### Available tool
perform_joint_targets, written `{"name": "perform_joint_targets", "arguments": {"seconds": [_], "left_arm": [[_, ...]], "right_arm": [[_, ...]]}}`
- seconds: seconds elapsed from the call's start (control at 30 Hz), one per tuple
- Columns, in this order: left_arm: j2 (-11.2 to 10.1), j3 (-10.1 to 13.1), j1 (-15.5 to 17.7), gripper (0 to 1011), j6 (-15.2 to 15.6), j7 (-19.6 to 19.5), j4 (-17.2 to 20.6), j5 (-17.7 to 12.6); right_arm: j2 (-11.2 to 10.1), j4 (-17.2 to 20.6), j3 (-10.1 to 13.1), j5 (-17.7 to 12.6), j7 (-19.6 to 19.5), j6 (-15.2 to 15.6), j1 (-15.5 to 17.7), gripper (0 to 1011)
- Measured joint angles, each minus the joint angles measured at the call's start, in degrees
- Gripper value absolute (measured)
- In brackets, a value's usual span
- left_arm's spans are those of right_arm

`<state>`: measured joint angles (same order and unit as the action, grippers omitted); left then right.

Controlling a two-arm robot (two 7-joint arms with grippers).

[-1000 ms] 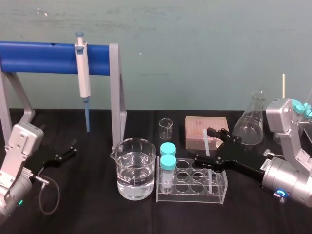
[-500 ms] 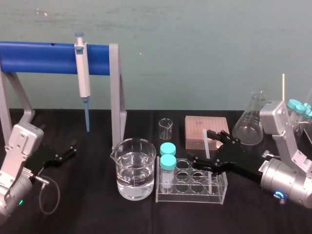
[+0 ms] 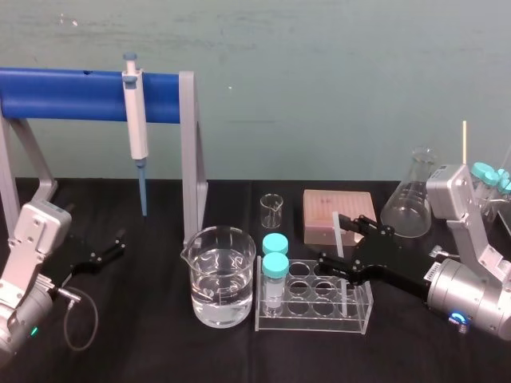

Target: Pick up the stirring rod with one hand, then place it down.

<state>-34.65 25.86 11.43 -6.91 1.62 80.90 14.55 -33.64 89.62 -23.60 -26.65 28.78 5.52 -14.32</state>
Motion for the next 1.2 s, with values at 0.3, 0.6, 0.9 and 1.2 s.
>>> {"name": "perform_joint_targets", "arguments": {"seconds": [0.3,0.6,0.9,1.2], "left_arm": [[0.0,0.0,0.0,1000,0.0,0.0,0.0,0.0],[0.0,0.0,0.0,1000,0.0,0.0,0.0,0.0],[0.0,0.0,0.0,1000,0.0,0.0,0.0,0.0],[0.0,0.0,0.0,1000,0.0,0.0,0.0,0.0]], "right_arm": [[0.0,-0.03,0.0,-0.12,0.02,0.04,0.0,596],[0.0,-0.03,-0.01,-0.18,0.02,0.08,0.0,291],[0.0,-0.03,0.0,-0.19,0.03,0.08,0.0,72],[0.67,-0.25,0.65,-0.51,0.17,-1.53,0.52,68]]}}
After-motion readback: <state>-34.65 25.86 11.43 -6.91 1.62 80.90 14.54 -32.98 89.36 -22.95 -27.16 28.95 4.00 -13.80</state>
